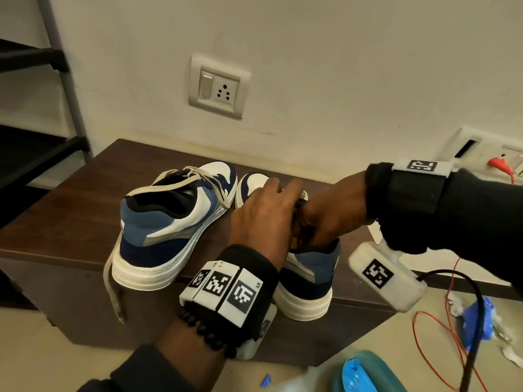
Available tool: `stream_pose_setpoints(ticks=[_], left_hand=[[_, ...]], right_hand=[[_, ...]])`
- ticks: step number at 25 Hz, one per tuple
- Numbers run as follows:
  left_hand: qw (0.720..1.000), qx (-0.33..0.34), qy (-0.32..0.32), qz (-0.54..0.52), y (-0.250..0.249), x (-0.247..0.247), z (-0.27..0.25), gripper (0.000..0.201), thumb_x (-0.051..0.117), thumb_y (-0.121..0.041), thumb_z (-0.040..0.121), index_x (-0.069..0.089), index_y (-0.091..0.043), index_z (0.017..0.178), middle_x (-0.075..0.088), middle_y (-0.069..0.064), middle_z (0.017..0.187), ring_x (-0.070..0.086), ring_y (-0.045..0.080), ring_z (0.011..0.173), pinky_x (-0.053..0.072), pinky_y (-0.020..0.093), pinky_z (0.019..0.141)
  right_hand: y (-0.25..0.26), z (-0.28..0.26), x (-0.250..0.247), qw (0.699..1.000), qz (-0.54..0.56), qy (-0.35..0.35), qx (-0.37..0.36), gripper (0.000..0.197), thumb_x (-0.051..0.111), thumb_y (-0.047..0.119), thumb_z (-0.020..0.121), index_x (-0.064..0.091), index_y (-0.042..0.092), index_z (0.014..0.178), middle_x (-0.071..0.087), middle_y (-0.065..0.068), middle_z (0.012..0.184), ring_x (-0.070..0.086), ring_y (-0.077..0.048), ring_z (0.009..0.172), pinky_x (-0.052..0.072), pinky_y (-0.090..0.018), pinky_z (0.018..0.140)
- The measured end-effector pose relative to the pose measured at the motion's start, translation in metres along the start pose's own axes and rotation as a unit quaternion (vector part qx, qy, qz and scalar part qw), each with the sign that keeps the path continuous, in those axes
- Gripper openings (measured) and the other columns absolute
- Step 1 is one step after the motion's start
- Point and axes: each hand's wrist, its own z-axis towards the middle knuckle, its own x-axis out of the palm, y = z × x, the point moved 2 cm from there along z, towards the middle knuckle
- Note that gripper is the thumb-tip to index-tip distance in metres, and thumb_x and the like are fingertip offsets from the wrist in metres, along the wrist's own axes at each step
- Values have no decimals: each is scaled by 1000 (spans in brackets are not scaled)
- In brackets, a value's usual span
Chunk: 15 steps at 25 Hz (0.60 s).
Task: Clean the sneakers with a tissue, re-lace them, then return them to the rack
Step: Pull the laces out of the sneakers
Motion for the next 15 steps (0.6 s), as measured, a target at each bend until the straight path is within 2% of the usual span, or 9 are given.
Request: stream_pose_setpoints(ticks=[2, 4, 5, 6, 7, 10, 12, 13, 15], left_hand=[[1000, 4, -10, -8, 0, -1, -1, 26, 48, -23, 95, 46, -23, 122, 52, 2, 108, 51, 17, 93, 30, 28, 63], [1000, 10, -14, -12, 1, -1, 0, 29, 49, -23, 95, 46, -23, 123, 52, 2, 110, 52, 17, 94, 32, 27, 65], [1000, 10, -12, -12, 1, 1, 0, 30, 50, -22, 94, 45, -23, 124, 53, 2, 111, 53, 18, 95, 32, 27, 65], [1000, 9, -11, -10, 2, 2, 1, 31, 51, -21, 93, 45, -23, 124, 53, 2, 110, 54, 18, 96, 33, 27, 65], [1000, 11, -12, -8, 2, 2, 1, 30, 52, -21, 93, 46, -23, 123, 53, 2, 109, 54, 19, 95, 33, 28, 65], [1000, 21, -16, -16, 4, 4, 1, 26, 53, -20, 93, 47, -22, 118, 54, 3, 106, 55, 21, 92, 34, 29, 63], [999, 29, -10, -32, 8, 4, 1, 24, 51, -22, 93, 49, -22, 117, 54, 2, 105, 54, 20, 92, 35, 29, 64], [999, 27, -12, -44, 9, 3, 1, 23, 51, -23, 92, 50, -22, 115, 54, 1, 105, 54, 19, 92, 34, 28, 65], [996, 16, -44, -80, 12, 1, 0, 18, 53, -23, 90, 53, -23, 108, 55, -1, 100, 54, 18, 86, 34, 28, 63]], right_hand=[[-1, 0, 1, 999, 44, 4, -3, 14, 52, 10, 92, 59, 12, 80, 50, 9, 63, 45, -2, 57, 42, -13, 62], [-3, -2, 6, 990, 141, 3, -25, 17, 52, 9, 94, 60, -5, 95, 55, -8, 75, 50, -17, 68, 44, -24, 72], [-4, -1, 7, 987, 161, 6, -26, 21, 53, 10, 94, 59, -8, 104, 57, -18, 85, 51, -27, 76, 46, -29, 80], [-3, 0, 6, 989, 150, 10, -14, 23, 53, 10, 93, 59, -5, 109, 59, -21, 95, 53, -29, 83, 47, -33, 86], [-1, 1, 5, 992, 123, 16, 2, 22, 53, 10, 93, 59, -1, 111, 60, -19, 97, 54, -24, 85, 47, -30, 88], [6, 2, -1, 995, 74, 34, 51, 6, 50, 6, 93, 56, 6, 96, 50, -2, 78, 47, -9, 71, 44, -11, 67], [10, 2, 1, 996, 51, 28, 70, 17, 49, 4, 93, 51, 11, 79, 44, 2, 69, 41, -6, 60, 40, -6, 52], [11, 2, 4, 996, 43, 13, 77, 19, 50, 7, 94, 50, 14, 76, 44, 3, 67, 41, -5, 58, 41, -8, 52], [14, 1, 10, 994, -25, -74, 72, 8, 52, 18, 94, 58, 16, 88, 52, 2, 74, 46, -6, 62, 43, -16, 60]])
